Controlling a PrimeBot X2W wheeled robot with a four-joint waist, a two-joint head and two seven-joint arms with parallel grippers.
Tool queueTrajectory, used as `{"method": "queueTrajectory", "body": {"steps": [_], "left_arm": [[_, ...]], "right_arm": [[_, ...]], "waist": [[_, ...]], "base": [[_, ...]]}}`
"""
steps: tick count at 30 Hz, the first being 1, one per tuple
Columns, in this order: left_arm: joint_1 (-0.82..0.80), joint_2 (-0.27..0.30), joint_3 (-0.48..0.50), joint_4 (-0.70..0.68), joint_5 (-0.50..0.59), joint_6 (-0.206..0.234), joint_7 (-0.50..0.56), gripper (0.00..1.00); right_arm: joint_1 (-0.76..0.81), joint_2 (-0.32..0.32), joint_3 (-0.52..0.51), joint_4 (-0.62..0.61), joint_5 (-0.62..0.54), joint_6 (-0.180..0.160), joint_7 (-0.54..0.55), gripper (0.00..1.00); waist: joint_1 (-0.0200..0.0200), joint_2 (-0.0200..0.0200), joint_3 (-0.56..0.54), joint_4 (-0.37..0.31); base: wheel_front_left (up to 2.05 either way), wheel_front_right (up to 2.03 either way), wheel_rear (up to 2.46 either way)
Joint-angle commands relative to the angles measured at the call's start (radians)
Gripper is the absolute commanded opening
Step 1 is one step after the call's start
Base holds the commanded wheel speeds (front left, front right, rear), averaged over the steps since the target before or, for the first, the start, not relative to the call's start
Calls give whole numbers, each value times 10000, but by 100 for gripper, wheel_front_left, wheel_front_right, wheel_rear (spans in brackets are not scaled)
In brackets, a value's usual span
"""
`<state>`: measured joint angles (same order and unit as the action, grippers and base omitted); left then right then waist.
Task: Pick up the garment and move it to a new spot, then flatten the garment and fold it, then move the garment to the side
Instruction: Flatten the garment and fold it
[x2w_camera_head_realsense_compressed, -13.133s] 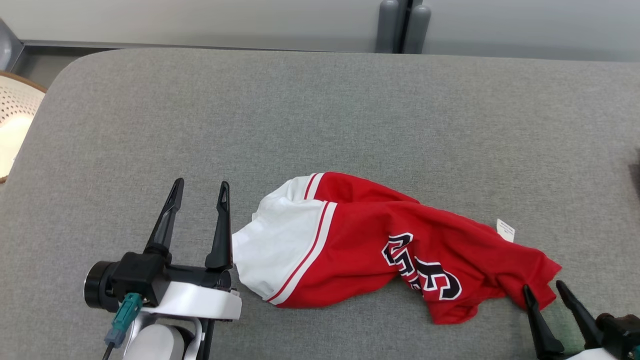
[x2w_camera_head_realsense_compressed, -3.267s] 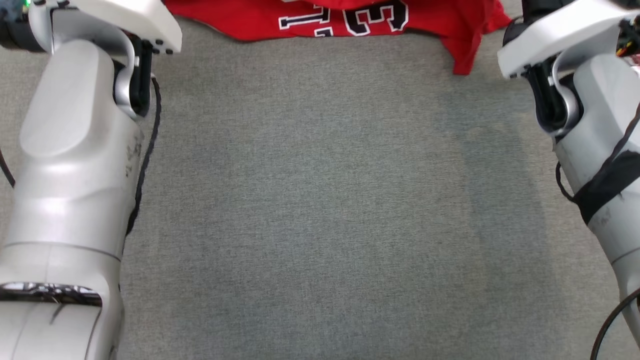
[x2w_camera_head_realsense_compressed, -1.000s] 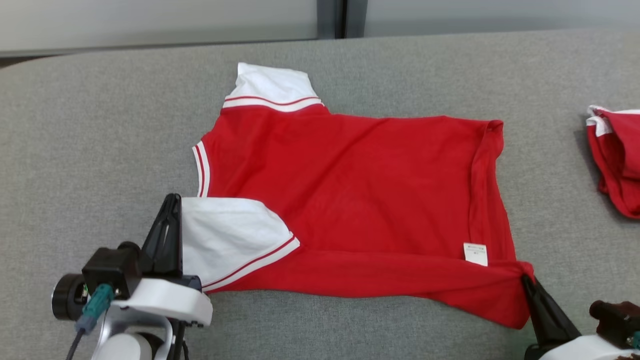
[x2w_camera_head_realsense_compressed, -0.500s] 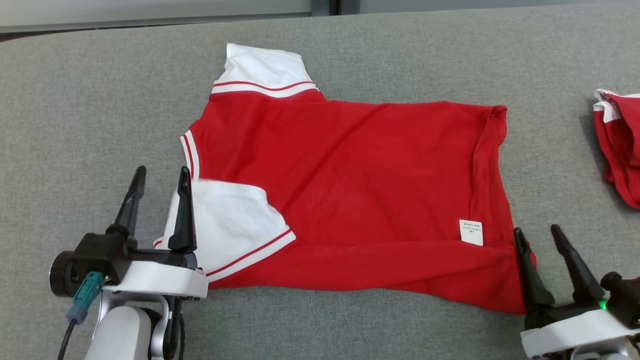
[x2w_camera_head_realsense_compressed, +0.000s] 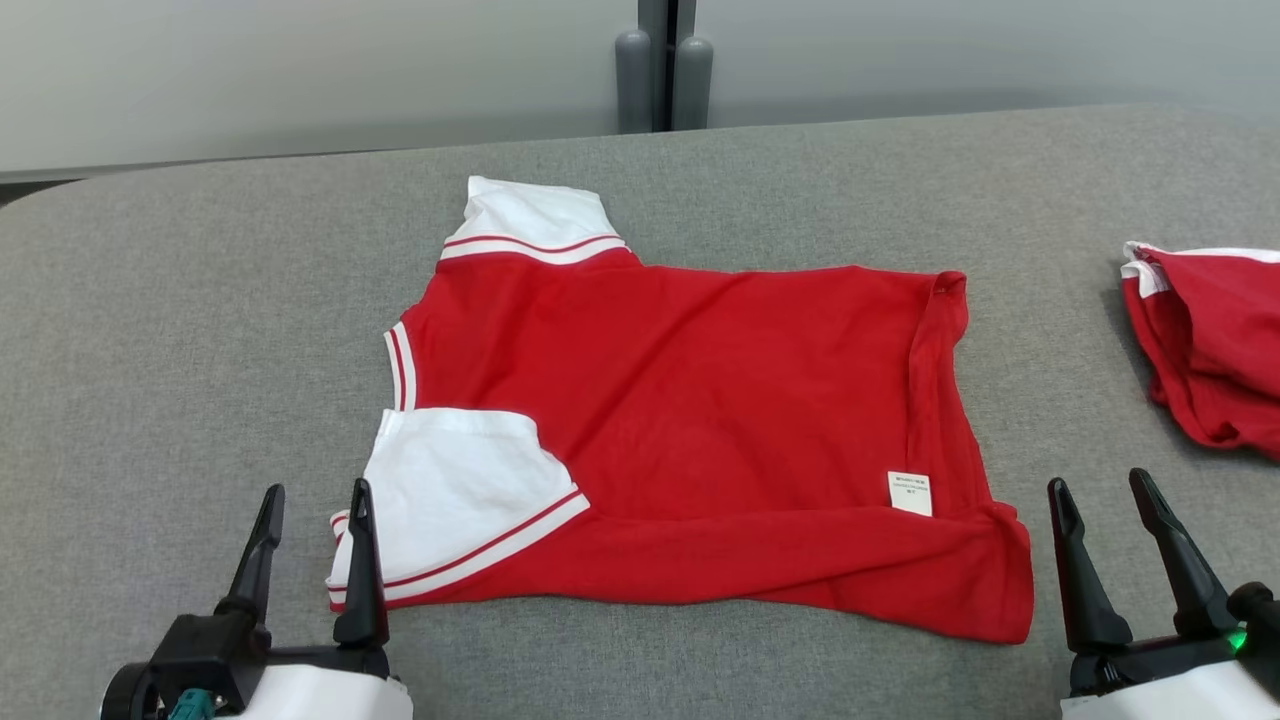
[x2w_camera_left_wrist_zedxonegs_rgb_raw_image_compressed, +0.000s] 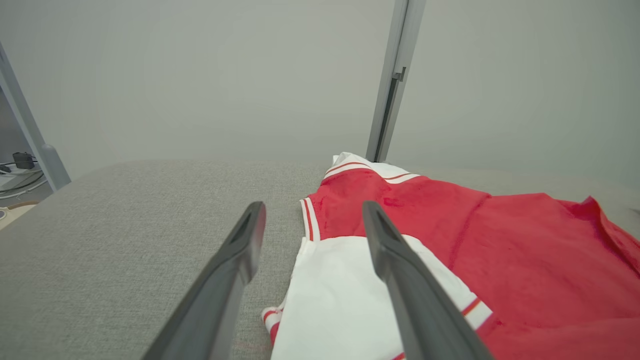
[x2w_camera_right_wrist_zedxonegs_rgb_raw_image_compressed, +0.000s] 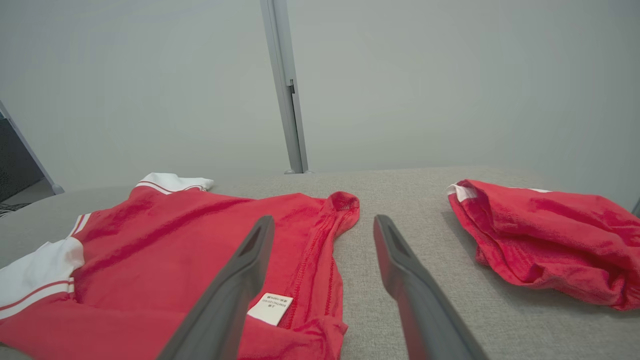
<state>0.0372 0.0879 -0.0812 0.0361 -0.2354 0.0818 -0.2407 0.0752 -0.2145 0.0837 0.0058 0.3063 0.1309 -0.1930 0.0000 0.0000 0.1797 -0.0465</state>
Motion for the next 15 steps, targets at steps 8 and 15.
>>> {"method": "queueTrajectory", "body": {"steps": [8, 15], "left_arm": [[775, 140, -44, -128, -112, 145, 274, 100], [672, 163, -142, 322, -307, 12, 578, 100]], "right_arm": [[515, 98, -41, -352, -52, -6, 312, 100], [532, -21, 118, -61, 27, -6, 454, 100]], "waist": [[0, 0, -543, -120], [0, 0, -468, -122]], "base": [[0, 0, 0], [0, 0, 0]]}}
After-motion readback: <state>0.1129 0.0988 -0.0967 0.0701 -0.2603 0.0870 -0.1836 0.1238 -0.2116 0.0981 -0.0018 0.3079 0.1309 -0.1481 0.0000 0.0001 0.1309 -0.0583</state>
